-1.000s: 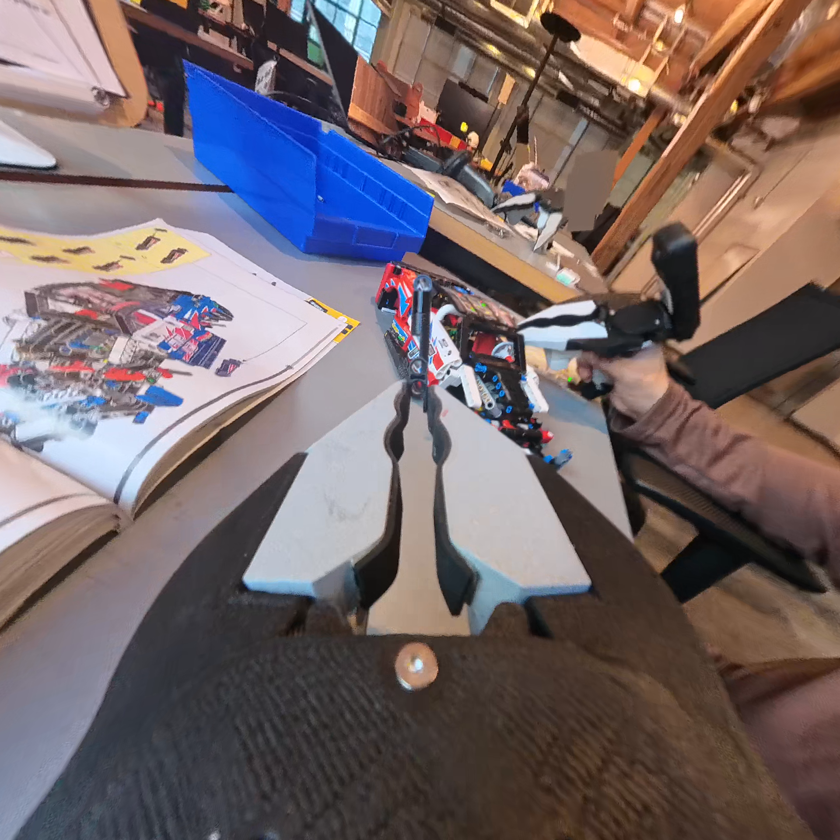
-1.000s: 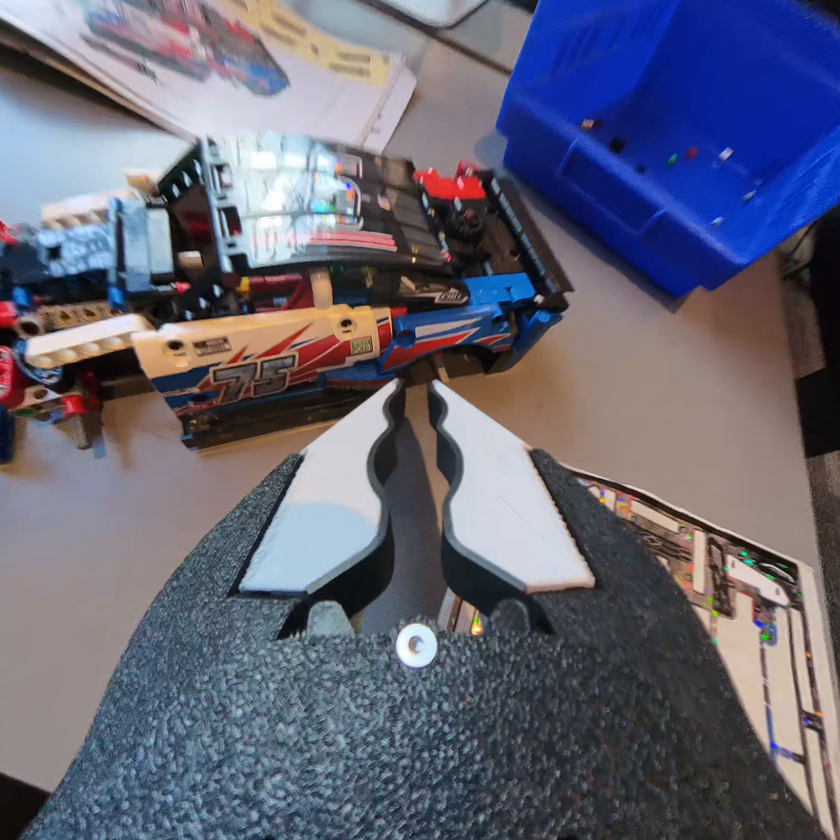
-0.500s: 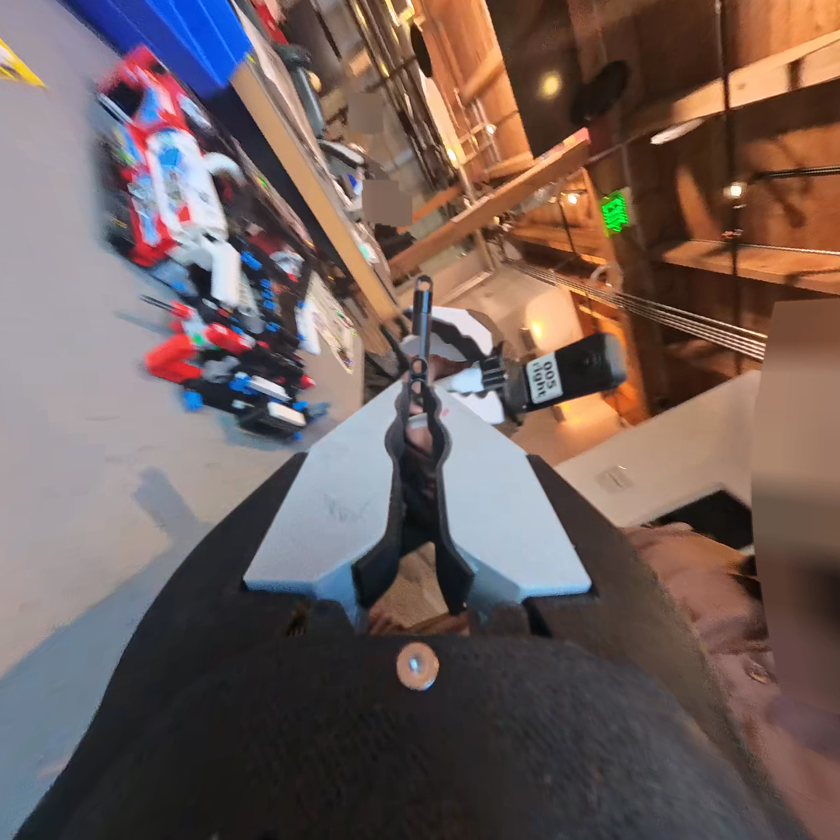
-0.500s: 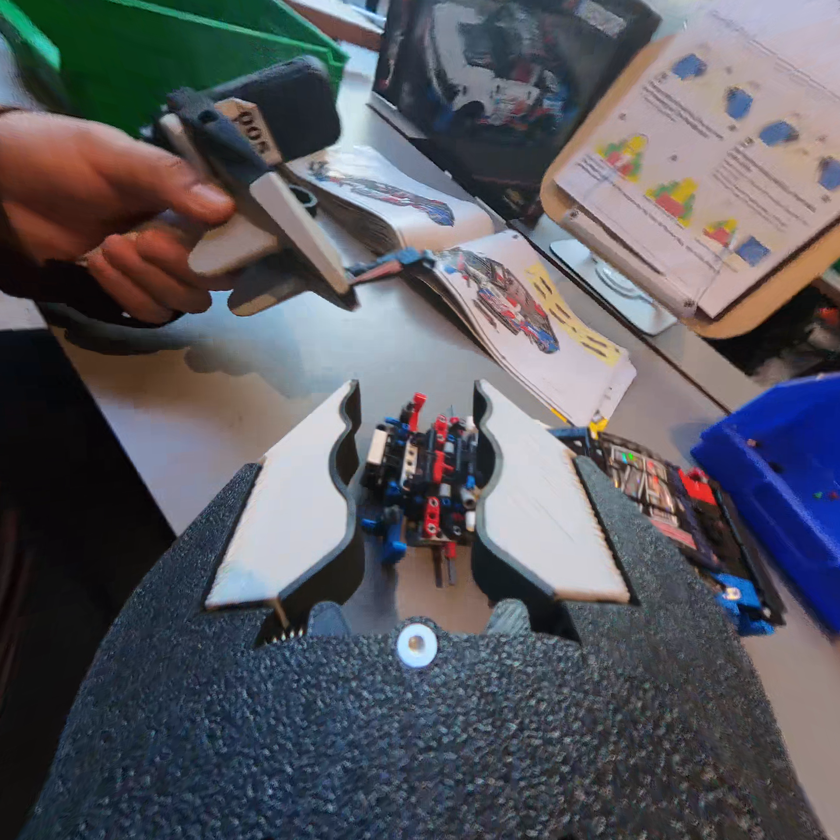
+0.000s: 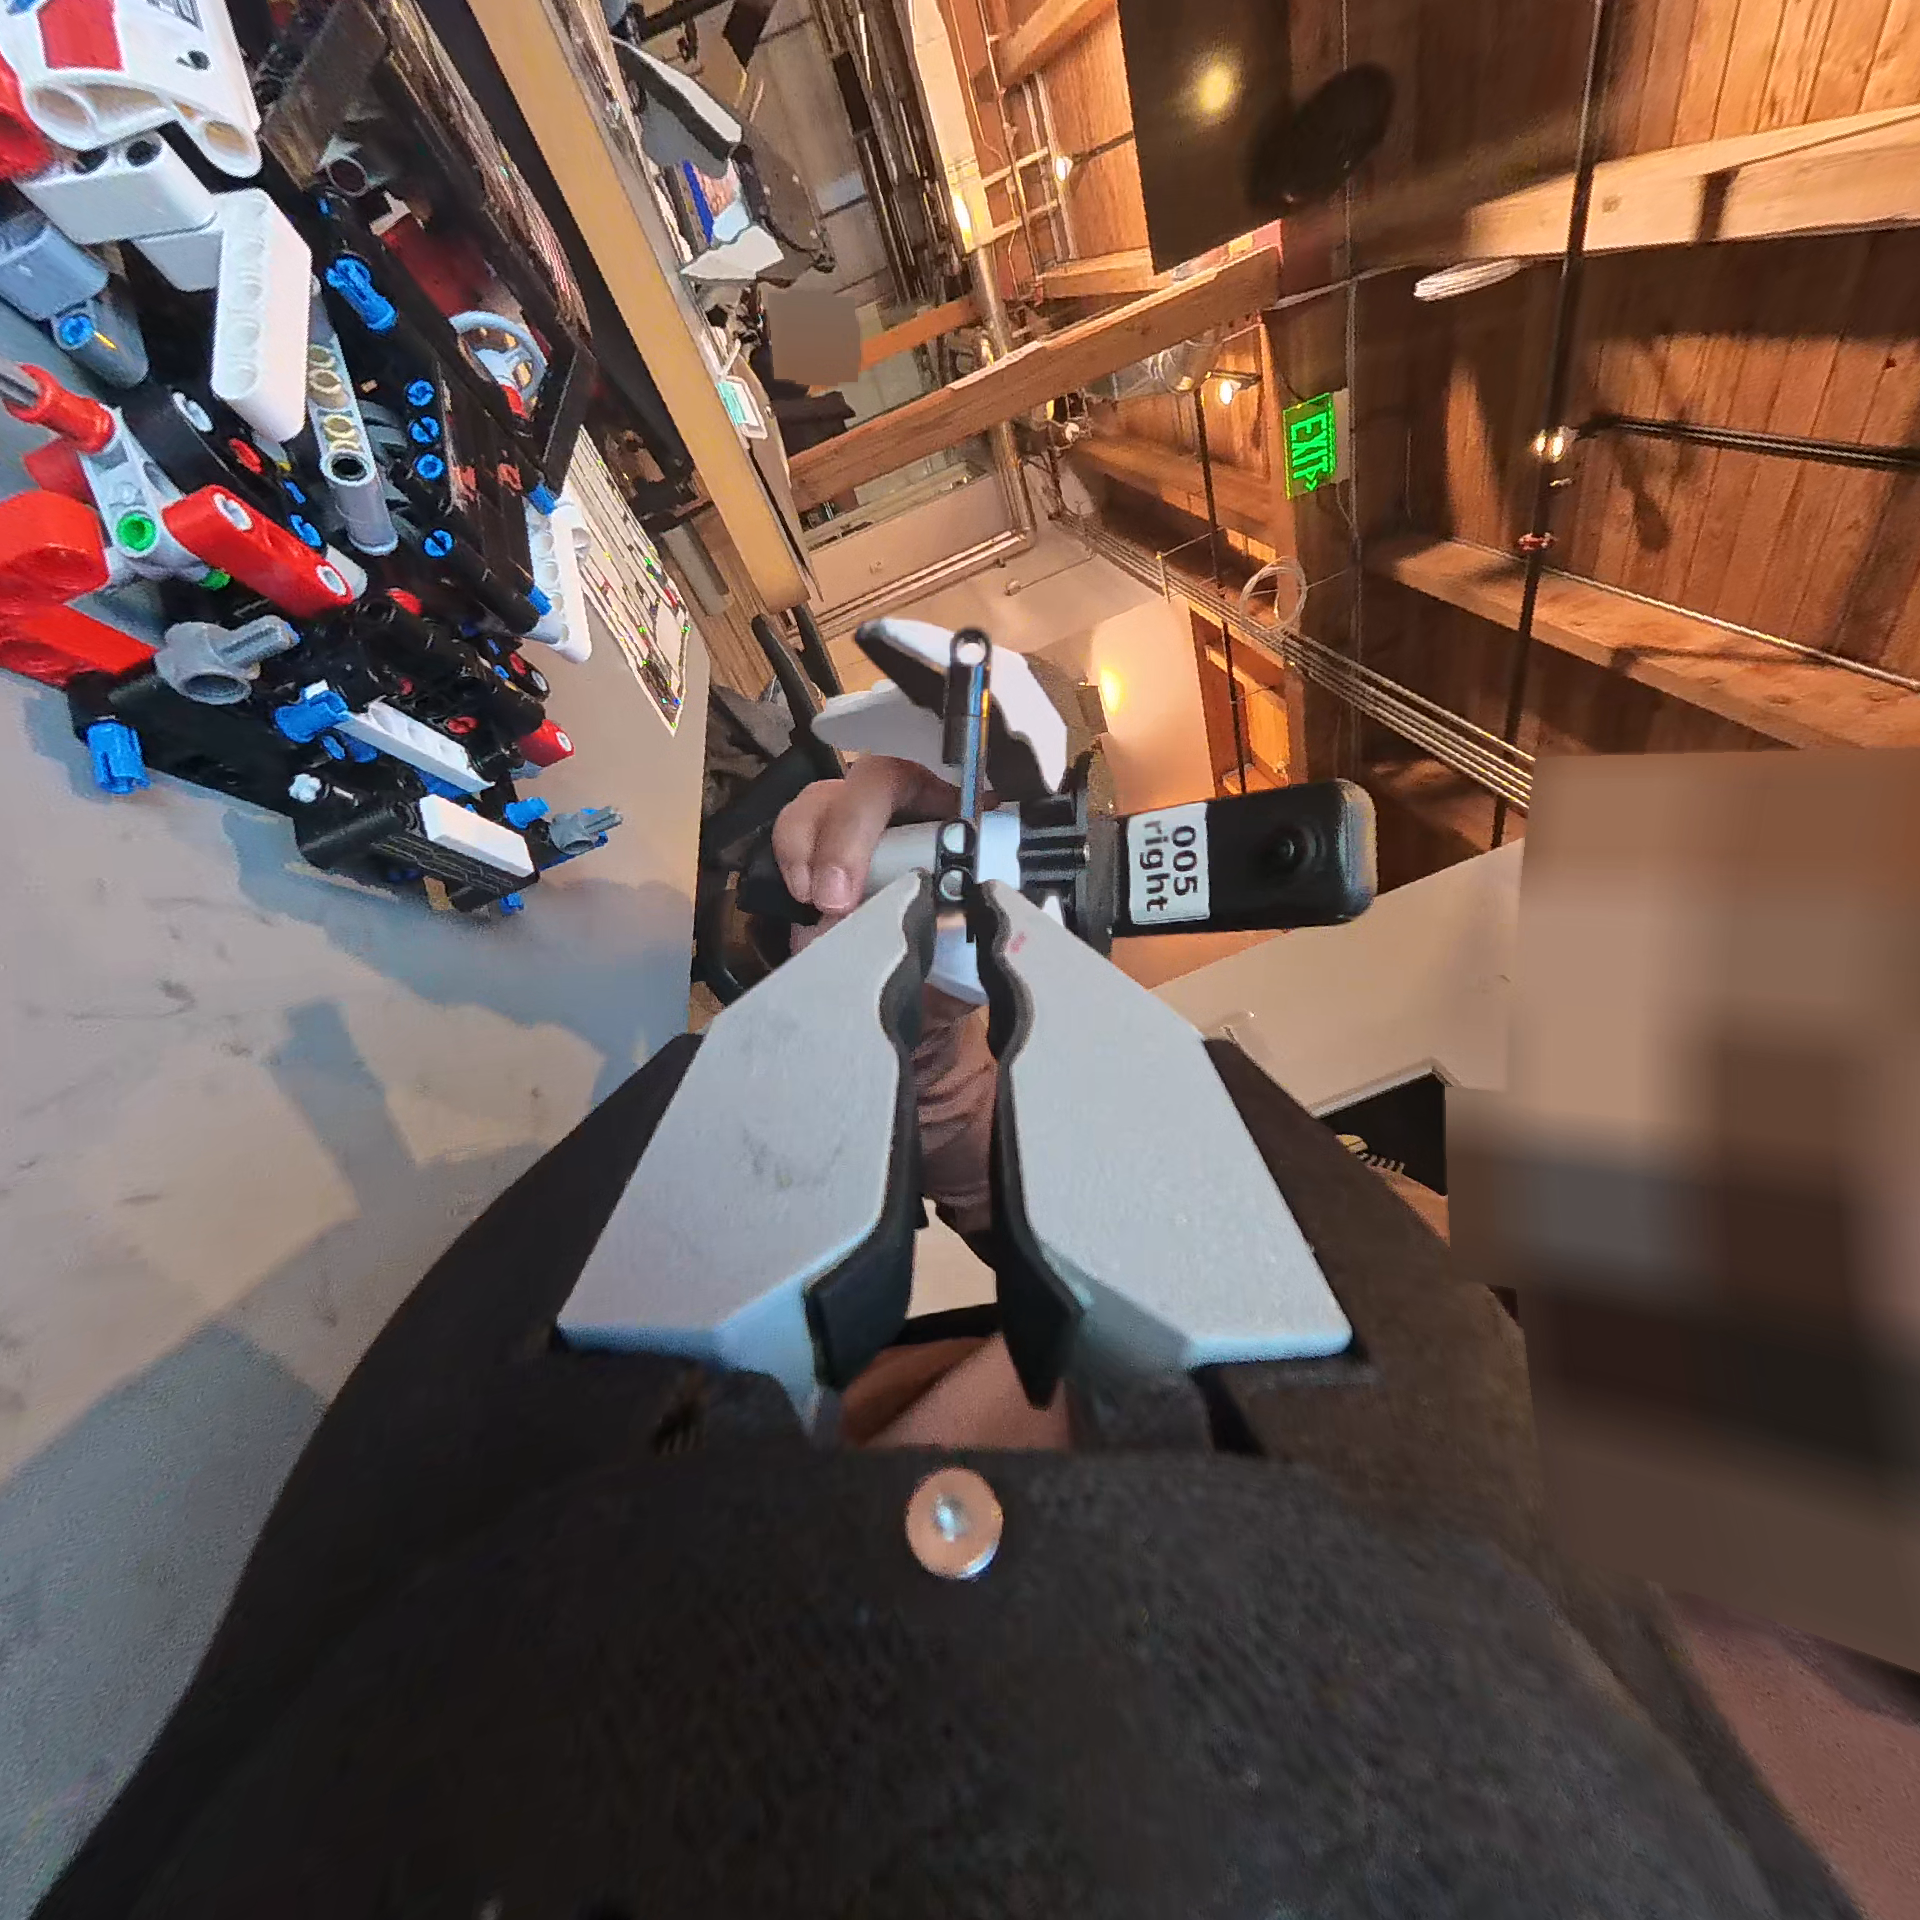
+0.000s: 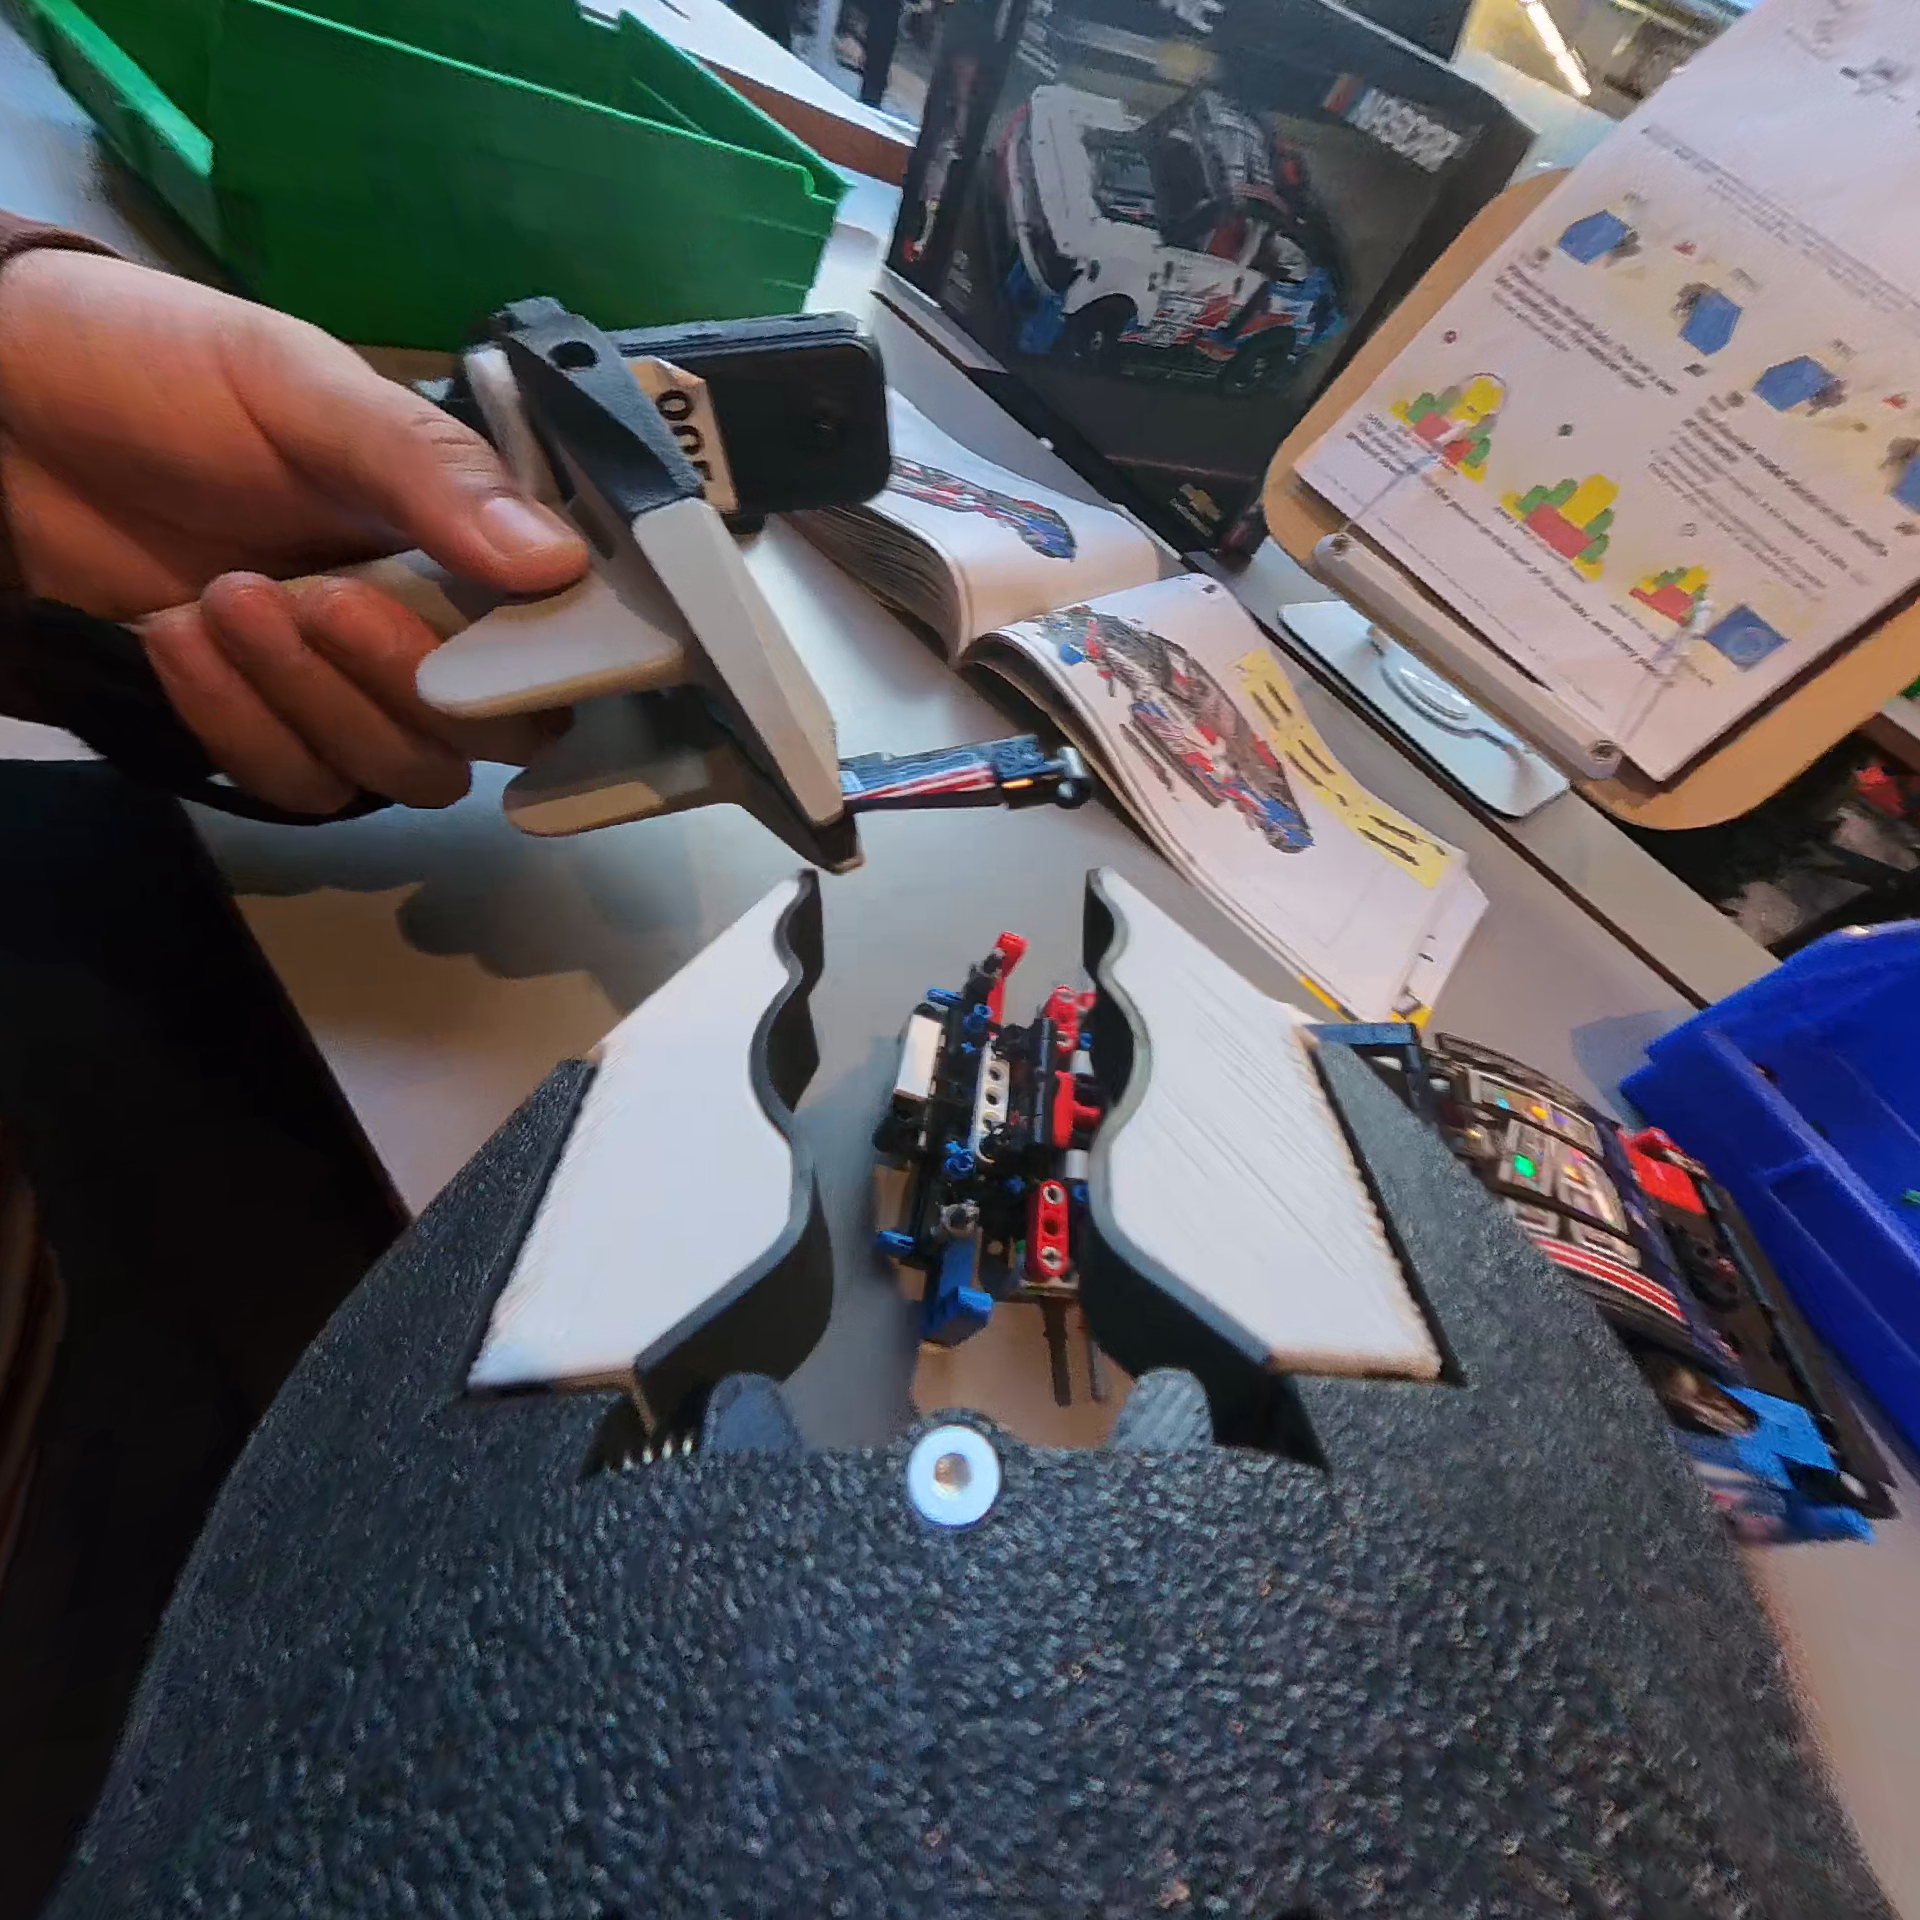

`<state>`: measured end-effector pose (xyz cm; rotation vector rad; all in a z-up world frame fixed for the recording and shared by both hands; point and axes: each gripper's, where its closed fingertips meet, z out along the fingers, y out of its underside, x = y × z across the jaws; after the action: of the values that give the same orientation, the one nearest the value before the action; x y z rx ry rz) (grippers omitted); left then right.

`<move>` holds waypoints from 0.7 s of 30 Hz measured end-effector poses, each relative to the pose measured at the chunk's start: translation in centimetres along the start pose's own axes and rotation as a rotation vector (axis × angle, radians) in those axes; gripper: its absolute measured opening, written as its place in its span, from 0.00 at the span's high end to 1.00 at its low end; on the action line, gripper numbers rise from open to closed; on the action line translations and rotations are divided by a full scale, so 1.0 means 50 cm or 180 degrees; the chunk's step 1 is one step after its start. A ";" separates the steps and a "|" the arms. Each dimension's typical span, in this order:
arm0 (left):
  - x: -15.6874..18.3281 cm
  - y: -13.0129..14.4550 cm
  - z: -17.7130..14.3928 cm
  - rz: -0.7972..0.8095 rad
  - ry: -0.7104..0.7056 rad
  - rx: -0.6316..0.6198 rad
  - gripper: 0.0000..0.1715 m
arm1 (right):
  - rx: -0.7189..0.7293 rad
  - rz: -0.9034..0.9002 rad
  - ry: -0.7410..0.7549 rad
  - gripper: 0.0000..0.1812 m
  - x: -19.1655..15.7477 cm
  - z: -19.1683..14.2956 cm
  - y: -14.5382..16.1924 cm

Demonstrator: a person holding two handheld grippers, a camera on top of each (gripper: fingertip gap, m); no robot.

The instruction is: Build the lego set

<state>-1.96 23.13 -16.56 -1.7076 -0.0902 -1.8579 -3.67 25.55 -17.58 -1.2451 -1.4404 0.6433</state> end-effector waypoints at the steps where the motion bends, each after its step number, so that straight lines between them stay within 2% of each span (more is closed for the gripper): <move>1: -0.001 0.001 0.002 -0.0009 0.0007 -0.0004 0.98 | 0.0003 0.0004 -0.0080 0.72 -0.008 0.003 0.002; 8: 0.003 0.015 0.021 -0.0168 0.0191 -0.0053 0.98 | -0.0095 -0.0229 -0.0130 0.73 -0.036 0.016 0.008; 15: -0.001 0.008 0.012 -0.0209 0.0168 0.0030 0.98 | -0.0137 -0.0221 0.0131 0.71 -0.006 0.015 0.013; 21: -0.003 0.014 0.006 -0.0184 0.0120 -0.0052 0.98 | -0.0050 -0.0265 0.0113 0.69 -0.004 0.011 0.007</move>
<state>-1.38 22.77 -16.89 -1.6965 -0.1107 -1.9373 -4.07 25.58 -18.14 -1.1967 -1.4622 0.5521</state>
